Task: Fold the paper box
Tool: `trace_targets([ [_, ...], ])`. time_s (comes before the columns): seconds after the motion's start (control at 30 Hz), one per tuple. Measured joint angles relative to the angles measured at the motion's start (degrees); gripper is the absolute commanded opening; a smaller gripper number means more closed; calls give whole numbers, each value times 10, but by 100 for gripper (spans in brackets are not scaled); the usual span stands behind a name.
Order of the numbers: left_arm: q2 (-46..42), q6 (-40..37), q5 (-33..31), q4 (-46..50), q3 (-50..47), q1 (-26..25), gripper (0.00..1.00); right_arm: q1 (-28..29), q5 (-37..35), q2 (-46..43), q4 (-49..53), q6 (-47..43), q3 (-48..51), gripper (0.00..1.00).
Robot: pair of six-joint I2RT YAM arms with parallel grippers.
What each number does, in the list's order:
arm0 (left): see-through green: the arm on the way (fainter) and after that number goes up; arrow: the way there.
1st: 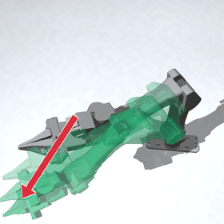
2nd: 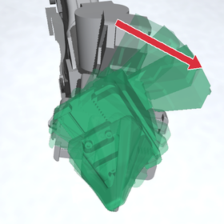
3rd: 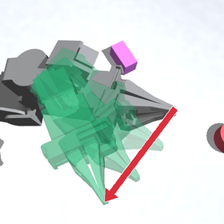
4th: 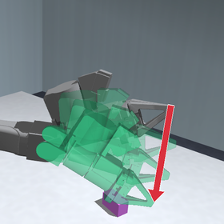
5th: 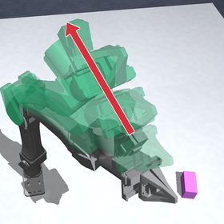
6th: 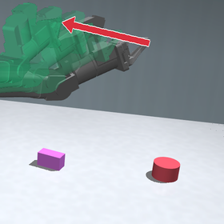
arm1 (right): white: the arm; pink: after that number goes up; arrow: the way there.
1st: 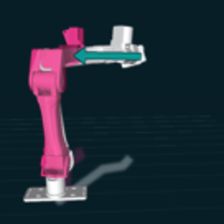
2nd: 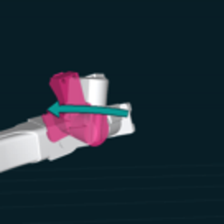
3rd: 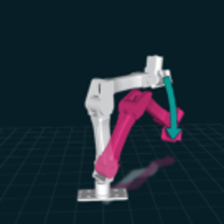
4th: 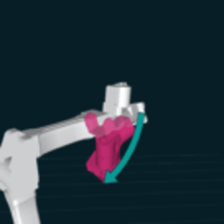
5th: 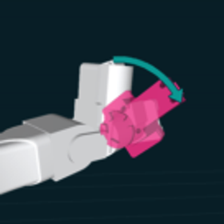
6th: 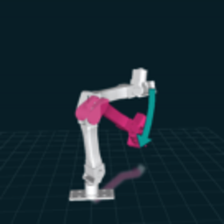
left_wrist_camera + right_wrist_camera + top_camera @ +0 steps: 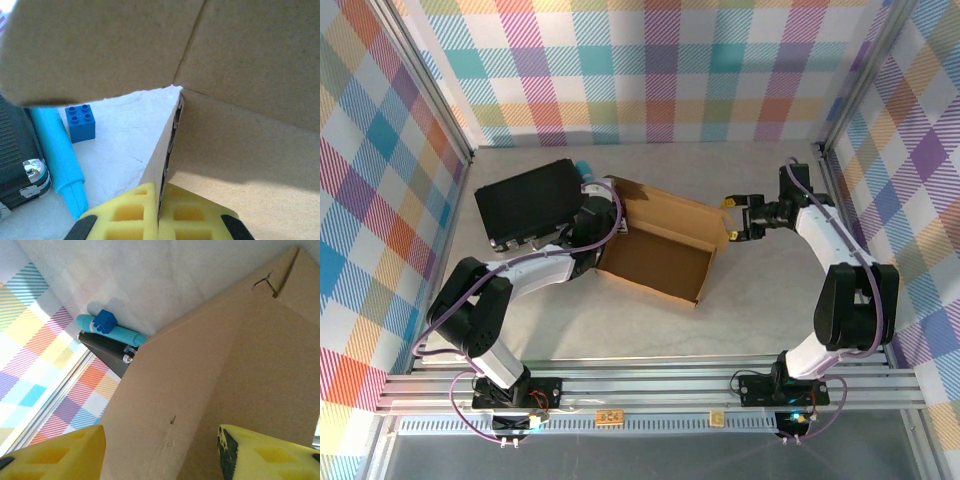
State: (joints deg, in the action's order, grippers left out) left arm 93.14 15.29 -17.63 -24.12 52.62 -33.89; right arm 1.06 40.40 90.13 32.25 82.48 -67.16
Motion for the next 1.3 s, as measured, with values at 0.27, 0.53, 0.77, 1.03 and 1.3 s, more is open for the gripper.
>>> trace_targets([
  [0.27,0,23,-13,0,0,-2,0,28,2,-11,-28,66,35,61],
  [0.53,1,41,-22,0,0,-6,0,42,0,-11,-39,94,37,60],
  [0.77,1,45,-21,2,0,-13,0,12,-3,-46,6,53,49,61],
  [1.03,1,45,-19,2,0,-13,0,-13,5,-119,34,31,103,62],
  [1.3,4,49,-15,2,1,-13,0,-5,11,-108,7,56,113,65],
])
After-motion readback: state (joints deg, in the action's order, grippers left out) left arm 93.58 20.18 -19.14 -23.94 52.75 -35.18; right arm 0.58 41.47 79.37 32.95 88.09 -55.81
